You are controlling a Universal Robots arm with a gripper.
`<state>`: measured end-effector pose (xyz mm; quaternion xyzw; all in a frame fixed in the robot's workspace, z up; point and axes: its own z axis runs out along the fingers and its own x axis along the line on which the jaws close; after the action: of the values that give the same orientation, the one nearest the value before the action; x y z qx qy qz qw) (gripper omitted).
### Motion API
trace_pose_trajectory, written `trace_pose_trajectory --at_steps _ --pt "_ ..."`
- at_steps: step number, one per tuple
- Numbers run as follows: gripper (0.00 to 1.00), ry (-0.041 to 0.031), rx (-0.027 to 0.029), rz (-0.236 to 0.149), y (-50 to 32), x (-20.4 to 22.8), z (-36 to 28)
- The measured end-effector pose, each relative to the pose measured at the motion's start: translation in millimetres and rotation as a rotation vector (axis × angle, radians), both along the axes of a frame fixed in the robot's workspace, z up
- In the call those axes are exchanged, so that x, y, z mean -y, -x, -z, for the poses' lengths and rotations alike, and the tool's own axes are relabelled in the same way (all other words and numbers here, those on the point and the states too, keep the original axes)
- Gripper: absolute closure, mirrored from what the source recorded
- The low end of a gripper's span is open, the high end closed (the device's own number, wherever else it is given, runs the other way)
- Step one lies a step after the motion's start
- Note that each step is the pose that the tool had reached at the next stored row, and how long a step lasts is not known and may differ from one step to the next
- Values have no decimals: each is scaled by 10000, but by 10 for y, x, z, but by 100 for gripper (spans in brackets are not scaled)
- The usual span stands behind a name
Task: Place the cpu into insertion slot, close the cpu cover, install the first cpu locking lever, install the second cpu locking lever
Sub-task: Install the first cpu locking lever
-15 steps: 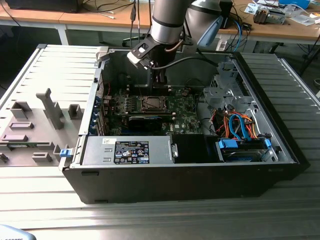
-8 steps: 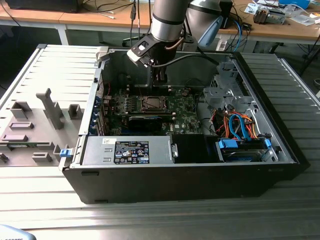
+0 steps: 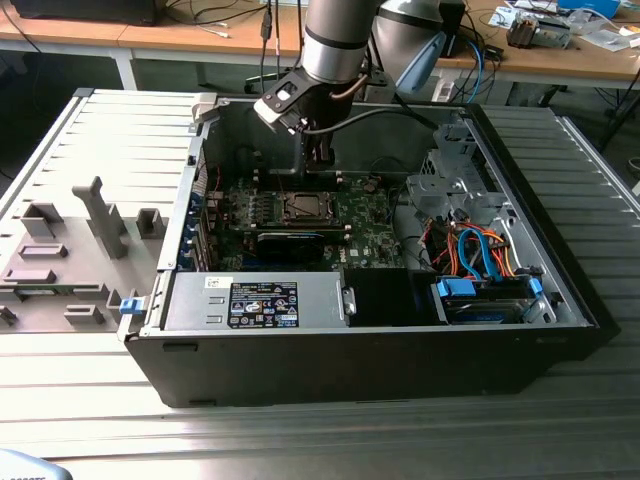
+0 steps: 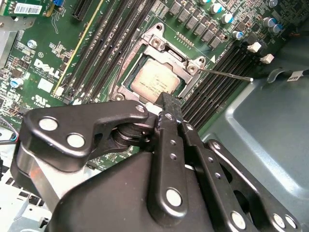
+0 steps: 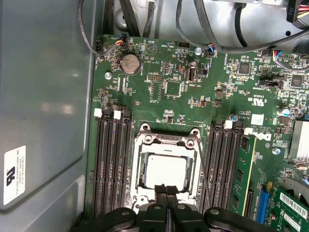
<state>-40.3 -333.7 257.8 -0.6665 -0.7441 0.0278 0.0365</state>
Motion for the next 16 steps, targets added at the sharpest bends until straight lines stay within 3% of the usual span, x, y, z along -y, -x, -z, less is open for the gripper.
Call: trace_pose_trajectory --at_steps 16 --pt "89 0 0 -802 0 0 0"
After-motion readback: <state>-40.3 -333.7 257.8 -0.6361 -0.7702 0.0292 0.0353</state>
